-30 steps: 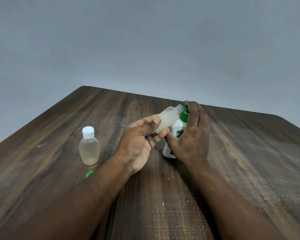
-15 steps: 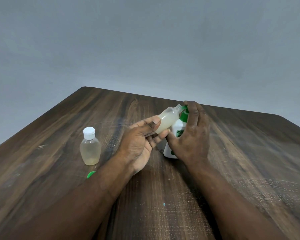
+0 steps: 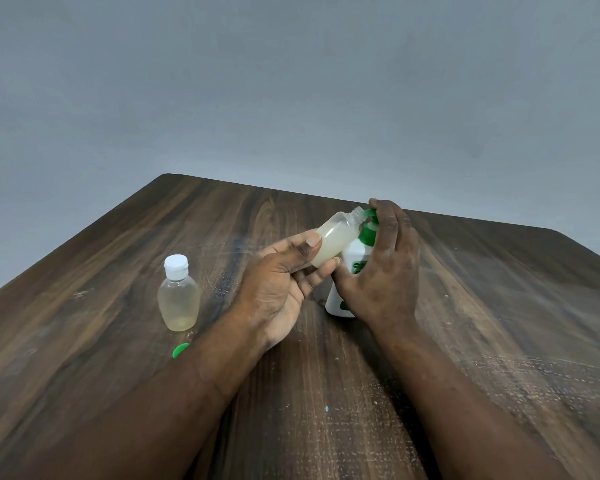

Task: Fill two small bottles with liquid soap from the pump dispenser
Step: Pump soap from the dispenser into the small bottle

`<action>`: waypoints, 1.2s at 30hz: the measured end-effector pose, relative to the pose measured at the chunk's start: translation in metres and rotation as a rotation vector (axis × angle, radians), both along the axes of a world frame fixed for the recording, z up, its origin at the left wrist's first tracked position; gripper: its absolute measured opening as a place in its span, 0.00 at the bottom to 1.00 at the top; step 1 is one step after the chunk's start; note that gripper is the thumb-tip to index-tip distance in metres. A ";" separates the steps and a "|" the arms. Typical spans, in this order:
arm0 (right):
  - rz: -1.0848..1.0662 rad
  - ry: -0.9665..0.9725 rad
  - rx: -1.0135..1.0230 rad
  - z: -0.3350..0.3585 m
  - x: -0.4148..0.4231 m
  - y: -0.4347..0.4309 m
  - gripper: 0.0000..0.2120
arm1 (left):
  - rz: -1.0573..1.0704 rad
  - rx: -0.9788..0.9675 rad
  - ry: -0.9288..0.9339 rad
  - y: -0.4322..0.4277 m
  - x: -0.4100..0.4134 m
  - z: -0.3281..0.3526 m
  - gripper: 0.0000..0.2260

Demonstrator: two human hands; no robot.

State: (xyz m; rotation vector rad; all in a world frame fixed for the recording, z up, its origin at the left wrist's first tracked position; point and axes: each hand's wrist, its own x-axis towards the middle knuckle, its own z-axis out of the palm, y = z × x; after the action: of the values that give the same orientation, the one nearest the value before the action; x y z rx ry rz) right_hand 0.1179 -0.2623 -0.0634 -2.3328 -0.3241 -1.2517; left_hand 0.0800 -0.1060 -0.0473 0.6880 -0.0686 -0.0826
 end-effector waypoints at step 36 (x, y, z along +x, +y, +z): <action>-0.007 0.035 0.005 0.001 -0.001 0.001 0.44 | 0.009 -0.003 0.010 -0.001 0.000 0.001 0.20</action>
State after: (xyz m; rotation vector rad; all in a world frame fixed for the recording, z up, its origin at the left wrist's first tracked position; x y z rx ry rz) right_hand 0.1172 -0.2613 -0.0624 -2.3509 -0.3011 -1.2117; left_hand 0.0796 -0.1070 -0.0466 0.6848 -0.0556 -0.0776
